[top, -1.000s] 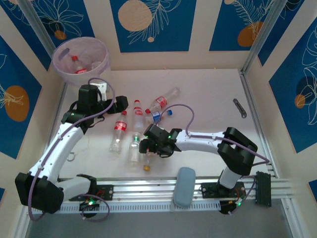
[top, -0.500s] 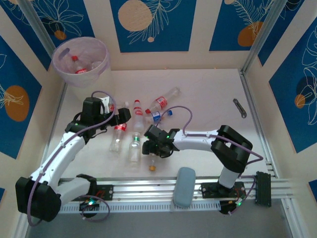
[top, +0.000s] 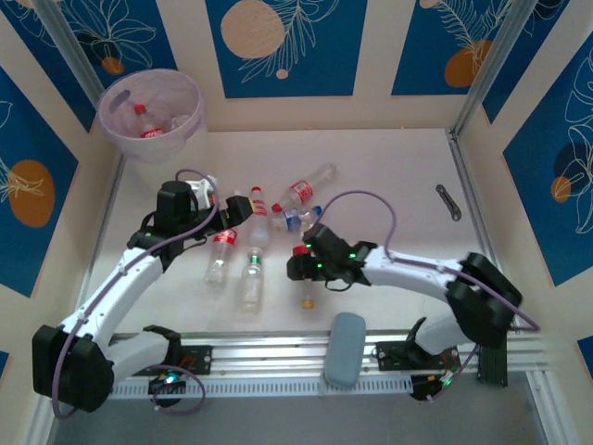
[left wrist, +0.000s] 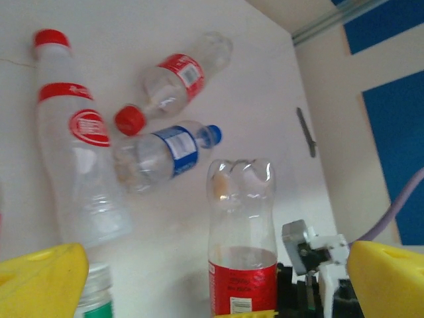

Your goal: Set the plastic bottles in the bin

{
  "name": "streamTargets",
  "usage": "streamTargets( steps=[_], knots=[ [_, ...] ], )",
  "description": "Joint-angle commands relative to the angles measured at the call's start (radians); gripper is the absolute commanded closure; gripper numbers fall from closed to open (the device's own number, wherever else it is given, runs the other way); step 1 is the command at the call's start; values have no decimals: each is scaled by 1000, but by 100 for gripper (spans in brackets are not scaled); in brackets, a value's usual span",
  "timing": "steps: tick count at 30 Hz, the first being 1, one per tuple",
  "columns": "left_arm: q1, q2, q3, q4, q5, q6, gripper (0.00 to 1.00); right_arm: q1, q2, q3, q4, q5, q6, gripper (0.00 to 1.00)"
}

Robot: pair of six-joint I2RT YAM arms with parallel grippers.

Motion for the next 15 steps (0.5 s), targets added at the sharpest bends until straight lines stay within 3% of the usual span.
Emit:
streamTargets(
  steps=[1, 4, 8, 15],
  knots=[
    [-38, 6, 1, 94, 78, -48, 0, -108, -110, -87, 189, -247, -246, 38],
    [-67, 28, -28, 199, 126, -117, 0, -233, -154, -89, 161, -451, -312, 38],
    [-141, 88, -66, 386, 124, -201, 1, -300, -176, -67, 123, -609, -367, 40],
    [-295, 251, -24, 575, 95, -229, 8, -325, -181, -77, 204, -704, -308, 43]
  ],
)
